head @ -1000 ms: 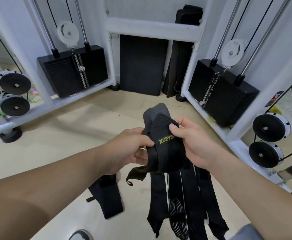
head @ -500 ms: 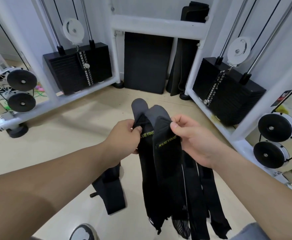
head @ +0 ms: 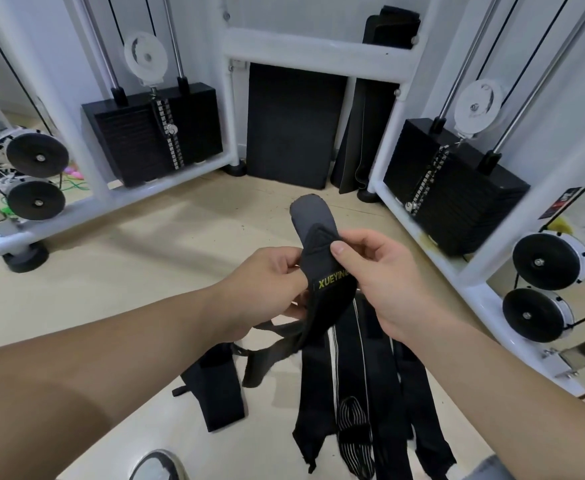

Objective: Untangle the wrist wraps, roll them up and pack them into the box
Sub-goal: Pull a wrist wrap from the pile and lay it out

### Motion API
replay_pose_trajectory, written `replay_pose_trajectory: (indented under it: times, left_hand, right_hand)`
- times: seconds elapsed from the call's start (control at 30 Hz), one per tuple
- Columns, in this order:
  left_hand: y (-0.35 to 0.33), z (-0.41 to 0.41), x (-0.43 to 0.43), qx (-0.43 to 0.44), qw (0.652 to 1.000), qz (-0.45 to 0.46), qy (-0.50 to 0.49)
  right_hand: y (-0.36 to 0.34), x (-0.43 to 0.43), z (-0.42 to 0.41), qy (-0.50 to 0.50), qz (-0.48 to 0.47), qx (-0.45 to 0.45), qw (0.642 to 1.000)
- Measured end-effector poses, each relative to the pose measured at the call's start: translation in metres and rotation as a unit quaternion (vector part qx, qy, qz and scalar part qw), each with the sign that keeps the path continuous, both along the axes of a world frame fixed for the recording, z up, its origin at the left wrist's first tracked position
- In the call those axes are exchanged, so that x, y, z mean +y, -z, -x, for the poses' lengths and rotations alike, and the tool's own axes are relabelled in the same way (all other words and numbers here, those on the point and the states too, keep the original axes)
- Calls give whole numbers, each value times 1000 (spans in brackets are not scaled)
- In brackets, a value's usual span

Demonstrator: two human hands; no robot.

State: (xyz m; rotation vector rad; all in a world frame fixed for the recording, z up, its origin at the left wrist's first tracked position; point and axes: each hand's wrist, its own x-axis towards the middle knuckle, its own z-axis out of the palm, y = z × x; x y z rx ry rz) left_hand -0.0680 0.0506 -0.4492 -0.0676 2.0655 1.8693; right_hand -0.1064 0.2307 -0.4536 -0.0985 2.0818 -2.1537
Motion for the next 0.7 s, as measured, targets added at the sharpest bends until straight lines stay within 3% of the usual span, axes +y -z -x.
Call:
replay_pose_trajectory:
  times: [0.17,0.5,0.7]
  left_hand:
    - [-3,1,-2,16,999,-20,-19]
    - [2,0,-3,19,999,30,21]
    - [2,1,-3,-24,999,23,22]
  right_hand:
    - [4,3,4,24,-40,15,999]
    - [5,3,1,30,-13,10,999]
    - [12,2,0,17,-33,-8,999]
